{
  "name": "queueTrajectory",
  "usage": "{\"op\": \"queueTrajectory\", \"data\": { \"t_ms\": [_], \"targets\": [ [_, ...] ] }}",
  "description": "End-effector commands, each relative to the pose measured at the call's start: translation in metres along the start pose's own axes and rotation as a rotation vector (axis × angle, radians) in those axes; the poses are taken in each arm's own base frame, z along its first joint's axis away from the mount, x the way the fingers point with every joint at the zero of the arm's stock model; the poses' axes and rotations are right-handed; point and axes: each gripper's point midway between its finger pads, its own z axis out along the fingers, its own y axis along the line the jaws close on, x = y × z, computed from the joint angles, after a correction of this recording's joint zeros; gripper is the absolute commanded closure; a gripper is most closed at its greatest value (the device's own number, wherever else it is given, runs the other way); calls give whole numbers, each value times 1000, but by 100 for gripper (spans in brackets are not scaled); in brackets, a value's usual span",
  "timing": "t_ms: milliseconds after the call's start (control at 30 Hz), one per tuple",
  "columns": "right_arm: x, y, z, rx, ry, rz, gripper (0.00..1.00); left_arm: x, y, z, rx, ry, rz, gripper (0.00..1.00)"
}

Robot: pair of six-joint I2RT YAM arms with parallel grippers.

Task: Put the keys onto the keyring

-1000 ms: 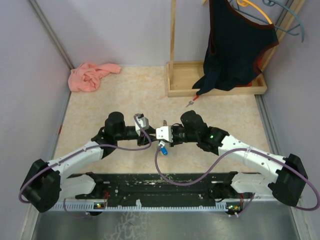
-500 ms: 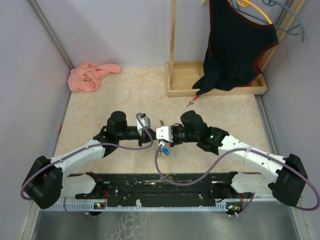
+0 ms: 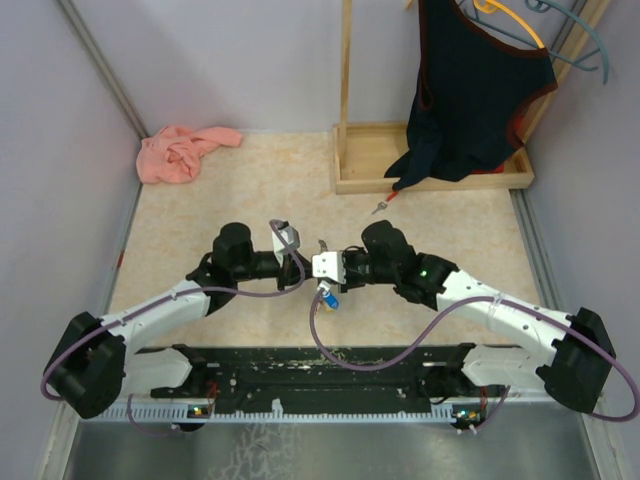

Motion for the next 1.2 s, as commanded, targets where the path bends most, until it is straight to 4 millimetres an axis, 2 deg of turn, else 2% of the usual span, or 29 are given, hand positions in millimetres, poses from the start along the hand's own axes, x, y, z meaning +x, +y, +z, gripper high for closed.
{"op": "queueTrajectory", "data": {
  "t_ms": [0,200,433,533,733,900,933,1067,1167],
  "targets": [
    [-26,-17,-5,63,-86,-23,100,-38,6,-2,-68,-136,0,100],
    [-15,-7,-2,63,-70,-8,100,-68,19,-16,-199,-270,-28,100],
    [-9,-1,5,83,-94,7,100,-85,15,-22,-206,-367,-66,100],
    [-13,-2,7,94,-123,4,100,-89,13,-24,-198,-396,-73,100],
    [-29,-10,7,128,-202,7,100,-83,15,-26,-219,-429,-95,100],
    [-26,-20,3,169,-180,11,100,-62,26,-31,-303,-416,-133,99],
    [-26,-21,3,173,-179,13,100,-58,27,-33,-319,-414,-140,96],
    [-26,-27,2,187,-177,16,100,-44,31,-39,-370,-395,-166,67],
    [-28,-28,4,182,-182,10,100,-35,28,-41,-373,-368,-167,55]
  ]
}}
